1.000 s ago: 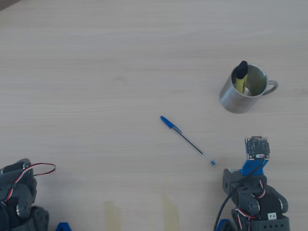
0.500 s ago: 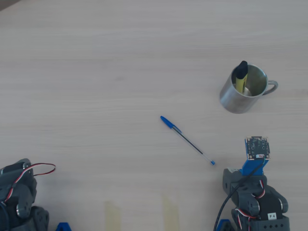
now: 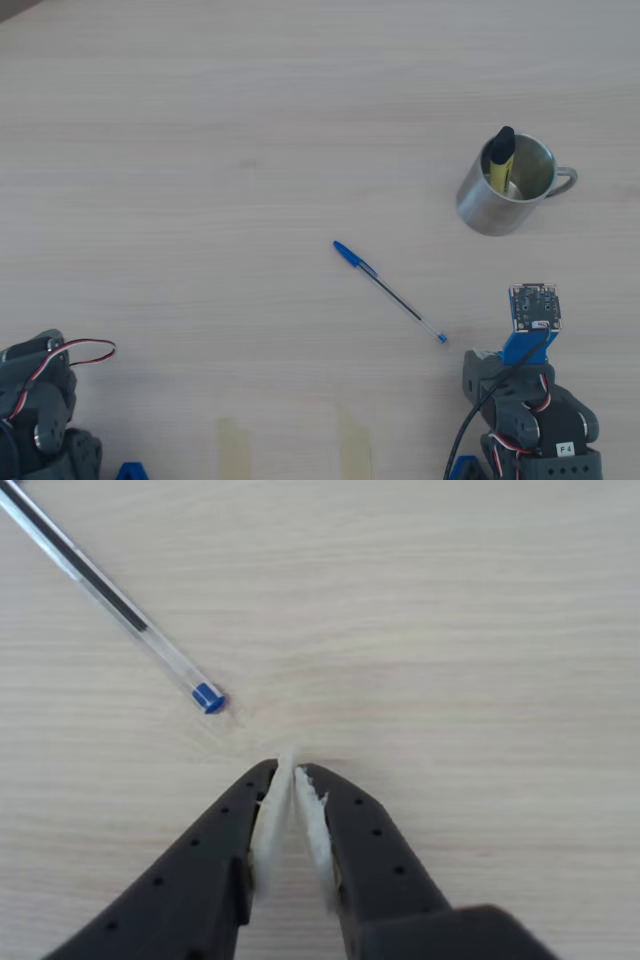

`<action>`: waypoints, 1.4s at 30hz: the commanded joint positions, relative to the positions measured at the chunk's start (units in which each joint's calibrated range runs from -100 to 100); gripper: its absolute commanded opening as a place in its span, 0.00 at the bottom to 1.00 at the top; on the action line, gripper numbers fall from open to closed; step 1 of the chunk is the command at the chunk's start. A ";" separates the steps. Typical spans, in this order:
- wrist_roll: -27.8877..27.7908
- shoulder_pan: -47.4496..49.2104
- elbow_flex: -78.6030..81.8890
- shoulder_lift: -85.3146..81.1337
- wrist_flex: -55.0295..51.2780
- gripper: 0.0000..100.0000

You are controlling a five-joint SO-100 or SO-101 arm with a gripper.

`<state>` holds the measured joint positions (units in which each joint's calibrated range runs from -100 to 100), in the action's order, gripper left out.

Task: Grab the blue pen and put it in the silver cup.

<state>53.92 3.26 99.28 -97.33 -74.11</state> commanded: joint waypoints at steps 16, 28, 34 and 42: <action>-0.03 -0.21 0.54 0.24 -1.18 0.03; 0.02 -0.38 0.54 0.24 -1.18 0.03; -0.09 -0.12 0.54 0.24 -1.18 0.02; -0.29 0.32 0.54 0.32 -0.50 0.03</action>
<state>53.92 3.26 99.28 -97.33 -74.11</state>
